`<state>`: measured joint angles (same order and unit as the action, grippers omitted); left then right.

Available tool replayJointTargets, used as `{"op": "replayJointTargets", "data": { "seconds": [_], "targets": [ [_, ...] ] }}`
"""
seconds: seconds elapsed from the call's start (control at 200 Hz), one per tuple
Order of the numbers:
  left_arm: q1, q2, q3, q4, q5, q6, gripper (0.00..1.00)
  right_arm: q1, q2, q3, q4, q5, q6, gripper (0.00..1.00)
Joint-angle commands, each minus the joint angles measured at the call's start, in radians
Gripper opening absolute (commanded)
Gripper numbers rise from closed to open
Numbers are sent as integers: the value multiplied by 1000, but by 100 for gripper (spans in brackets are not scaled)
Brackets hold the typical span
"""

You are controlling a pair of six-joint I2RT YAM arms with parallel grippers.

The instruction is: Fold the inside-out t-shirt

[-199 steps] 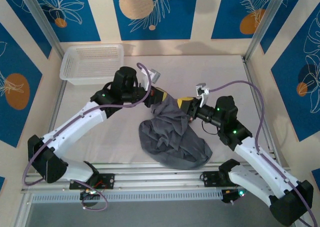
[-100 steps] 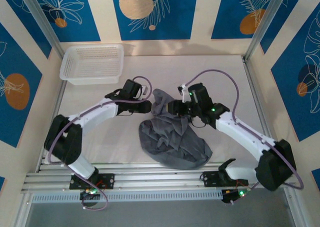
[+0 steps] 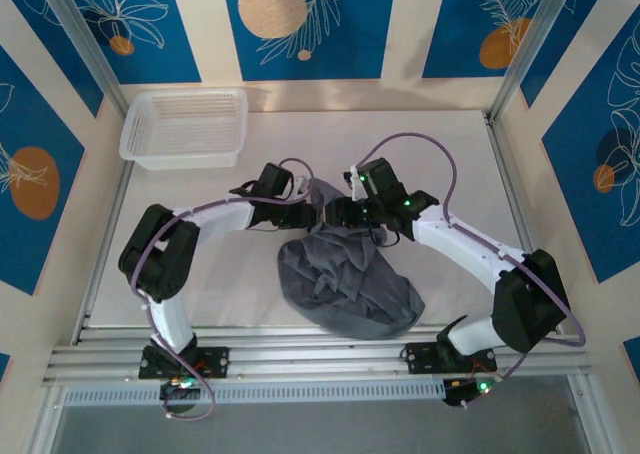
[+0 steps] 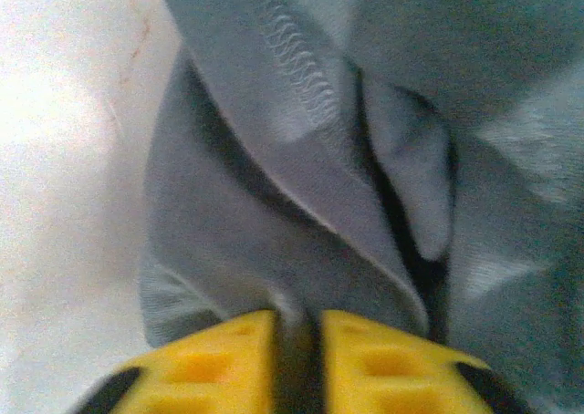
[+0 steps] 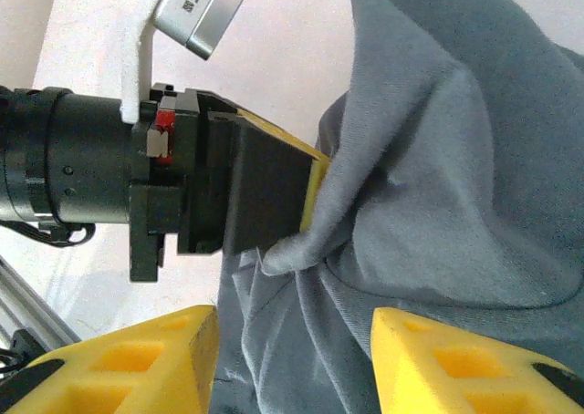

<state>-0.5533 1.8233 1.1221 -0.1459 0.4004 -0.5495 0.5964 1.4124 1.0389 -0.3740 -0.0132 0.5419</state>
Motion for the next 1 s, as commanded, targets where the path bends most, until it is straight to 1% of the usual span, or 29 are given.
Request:
{"op": "replayJointTargets", "data": {
  "seconds": [0.0, 0.03, 0.165, 0.235, 0.3, 0.345, 0.41, 0.445, 0.485, 0.505, 0.59, 0.615, 0.635, 0.68, 0.775, 0.89, 0.975, 0.995],
  "targets": [
    [7, -41, -18, 40, 14, -8, 3, 7, 10, 49, -55, 73, 1, 47],
    [7, -65, -23, 38, 16, -1, 0, 8, 19, 63, -65, 92, -8, 47],
    [4, -193, -41, 22, 30, 76, 0, 8, 100, 157, -105, 152, -71, 49],
    [0, -257, -55, -5, 12, 125, 0, 6, 172, 236, -137, 176, -112, 59],
    [-3, -308, -75, -19, 3, 160, 0, 3, 251, 319, -170, 207, -141, 65],
    [-8, -340, -90, -21, -1, 179, 0, -2, 313, 373, -188, 217, -152, 67],
    [-15, -380, -110, -24, -11, 195, 0, -12, 395, 438, -208, 229, -157, 66],
    [-19, -400, -118, -28, -22, 197, 0, -16, 433, 475, -232, 245, -159, 63],
    [-22, -424, -128, -36, -40, 200, 0, -22, 463, 505, -249, 264, -165, 55],
    [-22, -437, -133, -42, -51, 201, 0, -24, 469, 513, -254, 268, -167, 49],
    [-22, -483, -149, -79, -103, 210, 0, -26, 429, 494, -224, 242, -178, 15],
    [-22, -494, -153, -92, -117, 213, 0, -24, 403, 470, -198, 233, -180, 8],
    [-21, -502, -157, -102, -130, 215, 0, -24, 377, 451, -179, 225, -180, 4],
    [-21, -518, -170, -115, -152, 218, 0, -24, 317, 405, -142, 197, -180, 2],
    [-22, -541, -200, -120, -167, 223, 0, -31, 180, 294, -57, 125, -154, 2],
    [-21, -536, -219, -107, -161, 213, 0, -68, 53, 159, 49, -47, -86, 2],
    [-21, -523, -213, -110, -174, 212, 0, -97, 1, 79, 114, -162, -30, 1],
    [-21, -524, -210, -114, -178, 217, 4, -101, -6, 67, 122, -179, -20, 0]
  ]
}}
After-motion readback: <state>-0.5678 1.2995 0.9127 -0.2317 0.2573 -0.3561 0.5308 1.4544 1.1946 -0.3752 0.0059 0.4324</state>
